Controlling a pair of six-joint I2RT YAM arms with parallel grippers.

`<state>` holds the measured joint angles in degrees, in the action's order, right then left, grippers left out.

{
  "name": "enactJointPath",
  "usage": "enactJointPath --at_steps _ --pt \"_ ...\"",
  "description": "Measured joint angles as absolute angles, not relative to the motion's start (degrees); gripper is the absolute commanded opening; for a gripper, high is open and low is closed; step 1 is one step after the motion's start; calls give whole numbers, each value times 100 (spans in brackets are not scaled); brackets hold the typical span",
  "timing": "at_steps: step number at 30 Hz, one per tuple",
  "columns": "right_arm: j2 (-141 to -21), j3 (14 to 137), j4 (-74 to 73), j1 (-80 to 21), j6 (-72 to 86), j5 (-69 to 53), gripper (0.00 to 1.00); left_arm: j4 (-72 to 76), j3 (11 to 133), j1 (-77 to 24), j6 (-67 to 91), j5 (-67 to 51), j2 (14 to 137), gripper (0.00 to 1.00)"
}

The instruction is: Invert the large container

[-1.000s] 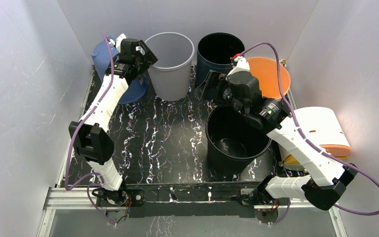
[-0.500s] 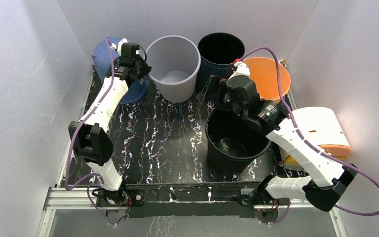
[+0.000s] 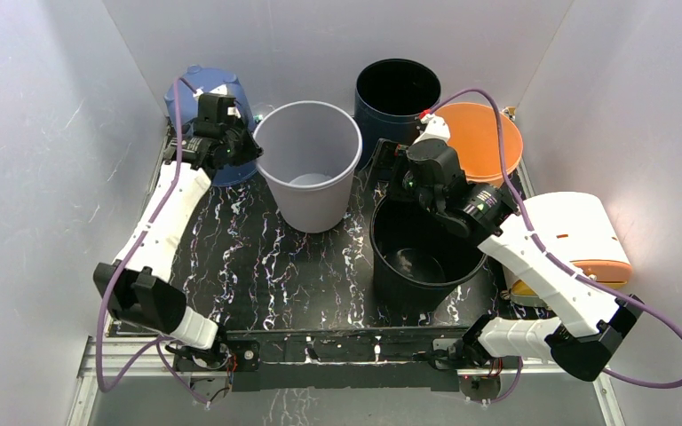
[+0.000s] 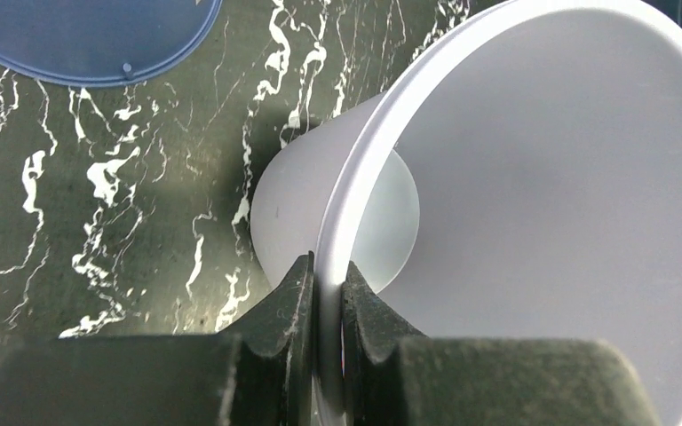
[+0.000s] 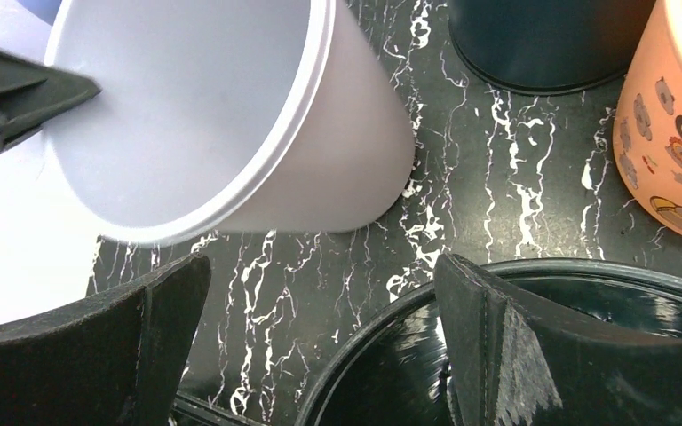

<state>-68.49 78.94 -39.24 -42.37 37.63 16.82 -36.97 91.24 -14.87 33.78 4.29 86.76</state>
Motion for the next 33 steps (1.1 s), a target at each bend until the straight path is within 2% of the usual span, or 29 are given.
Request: enactJointPath --at_steps 10,11,12,13,14,15,16,18,28,30,33 --pt "-6834 7933 -3651 -4237 3459 2259 98 -4877 9531 -1485 2425 -102 8453 0" --pt "-6831 7946 -3586 -4237 3433 2329 98 -4906 9474 -1485 2370 -137 8453 3" --pt "-6831 7970 -3538 -4237 3404 2399 98 -4936 9424 -1485 2338 -156 8453 18" --pt "-6831 7985 -3474 -4237 3367 2458 98 -4952 9358 -1485 2314 -180 8453 44" --pt "-6829 8003 -3435 -4237 3336 2510 98 -4976 9319 -1483 2303 -200 8453 64" --pt "-6829 8020 -3395 -4237 3304 2565 98 -5002 9299 -1479 2263 -224 8453 78" --pt "-6825 8036 -3358 -4237 3284 2609 98 -5024 9301 -1476 2215 -235 8453 87" --pt "-6788 8038 -3280 -4237 3245 2685 98 -5122 9371 -1476 2171 -242 8455 97" --pt "-6163 7802 -2840 -4237 3151 2897 98 -5645 10822 -1577 2150 233 8691 98" --pt "-6165 7802 -2840 -4237 3148 2939 98 -5675 11048 -1776 2215 526 8694 98" --pt "-6211 7800 -2849 -4237 3107 3111 98 -5833 11590 -2626 2425 1090 8917 98"
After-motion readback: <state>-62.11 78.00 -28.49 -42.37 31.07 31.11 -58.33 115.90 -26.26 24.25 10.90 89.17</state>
